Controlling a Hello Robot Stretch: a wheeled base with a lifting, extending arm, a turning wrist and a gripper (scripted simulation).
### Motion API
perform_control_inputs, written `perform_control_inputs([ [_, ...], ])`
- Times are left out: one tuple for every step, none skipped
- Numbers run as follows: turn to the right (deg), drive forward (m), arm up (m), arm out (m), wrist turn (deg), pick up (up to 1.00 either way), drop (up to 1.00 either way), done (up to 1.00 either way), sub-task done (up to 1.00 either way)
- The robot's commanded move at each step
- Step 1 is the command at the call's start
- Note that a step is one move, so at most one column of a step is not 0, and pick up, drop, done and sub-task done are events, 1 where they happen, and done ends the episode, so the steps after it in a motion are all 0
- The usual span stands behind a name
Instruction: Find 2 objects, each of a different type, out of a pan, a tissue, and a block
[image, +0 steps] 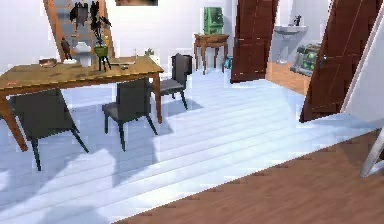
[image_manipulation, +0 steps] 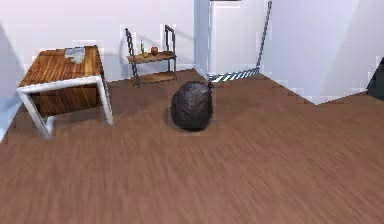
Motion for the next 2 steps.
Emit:
perform_control_inputs([
  [12.0,0.00,0.00,0.00,0.0,0.00,0.00,0.00,0.00],
  [0.0,1.00,0.00,0.00,0.0,0.00,0.00,0.00,0.00],
])
